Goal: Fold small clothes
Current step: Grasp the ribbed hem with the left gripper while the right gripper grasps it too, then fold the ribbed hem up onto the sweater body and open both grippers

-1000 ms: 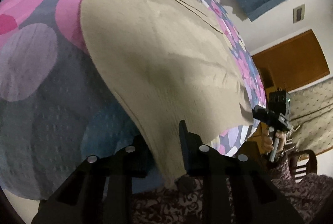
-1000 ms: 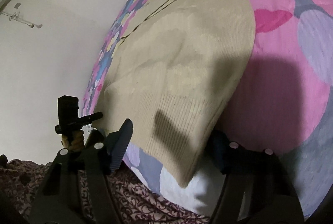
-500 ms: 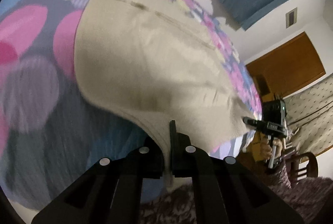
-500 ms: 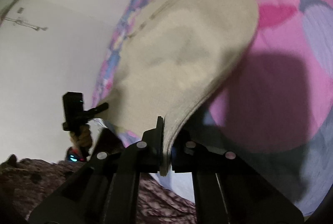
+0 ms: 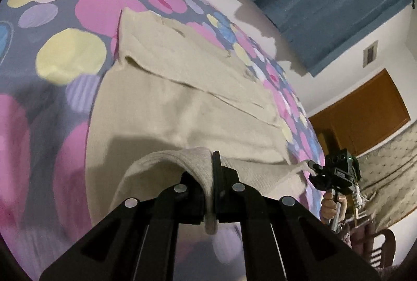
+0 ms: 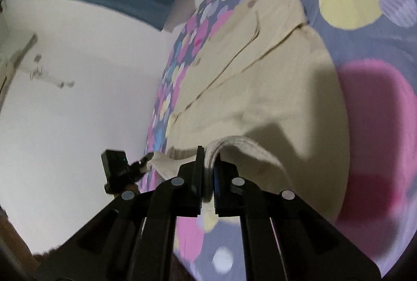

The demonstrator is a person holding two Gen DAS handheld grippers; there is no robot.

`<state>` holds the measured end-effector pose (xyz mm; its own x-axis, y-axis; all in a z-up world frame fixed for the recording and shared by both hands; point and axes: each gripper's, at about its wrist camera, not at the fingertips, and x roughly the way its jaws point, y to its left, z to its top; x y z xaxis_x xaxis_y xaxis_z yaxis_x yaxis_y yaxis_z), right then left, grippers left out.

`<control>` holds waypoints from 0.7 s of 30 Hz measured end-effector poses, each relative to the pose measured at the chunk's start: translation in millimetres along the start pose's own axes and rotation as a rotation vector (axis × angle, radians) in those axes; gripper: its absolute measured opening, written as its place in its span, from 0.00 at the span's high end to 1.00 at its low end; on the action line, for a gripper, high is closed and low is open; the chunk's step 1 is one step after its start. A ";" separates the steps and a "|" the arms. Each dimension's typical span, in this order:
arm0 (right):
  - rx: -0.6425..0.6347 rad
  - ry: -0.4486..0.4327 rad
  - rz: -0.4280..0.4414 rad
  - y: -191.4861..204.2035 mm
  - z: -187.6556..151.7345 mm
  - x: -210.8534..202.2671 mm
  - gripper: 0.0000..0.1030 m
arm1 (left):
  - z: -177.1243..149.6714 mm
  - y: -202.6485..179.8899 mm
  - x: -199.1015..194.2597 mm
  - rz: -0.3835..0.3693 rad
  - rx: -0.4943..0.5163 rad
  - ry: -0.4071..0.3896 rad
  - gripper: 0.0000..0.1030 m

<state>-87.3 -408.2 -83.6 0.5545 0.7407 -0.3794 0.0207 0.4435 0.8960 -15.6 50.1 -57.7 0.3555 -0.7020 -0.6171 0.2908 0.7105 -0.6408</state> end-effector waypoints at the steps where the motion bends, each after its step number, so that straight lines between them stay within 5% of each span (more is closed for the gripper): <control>1: 0.018 -0.002 0.006 -5.7 6.8 2.1 0.95 | 4.7 2.0 5.9 0.005 -0.001 0.003 0.96; 14: 0.100 0.011 -0.019 -42.6 32.9 25.4 0.90 | 23.3 16.5 35.1 0.015 0.042 0.061 0.90; 17: 0.087 0.004 -0.008 -38.3 32.6 21.5 0.75 | 23.2 17.7 25.2 0.012 0.038 0.041 0.68; 18: 0.080 -0.002 0.000 -36.0 32.8 19.3 0.67 | 22.9 18.5 18.2 0.020 0.039 0.017 0.54; 21: 0.047 -0.005 -0.020 -28.0 34.2 17.1 0.56 | 25.5 21.1 3.2 0.025 0.046 -0.026 0.48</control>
<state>-49.9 -425.2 -107.3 0.5581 0.7293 -0.3957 0.0707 0.4334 0.8984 14.4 64.1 -61.6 0.3863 -0.6827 -0.6202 0.3214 0.7299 -0.6033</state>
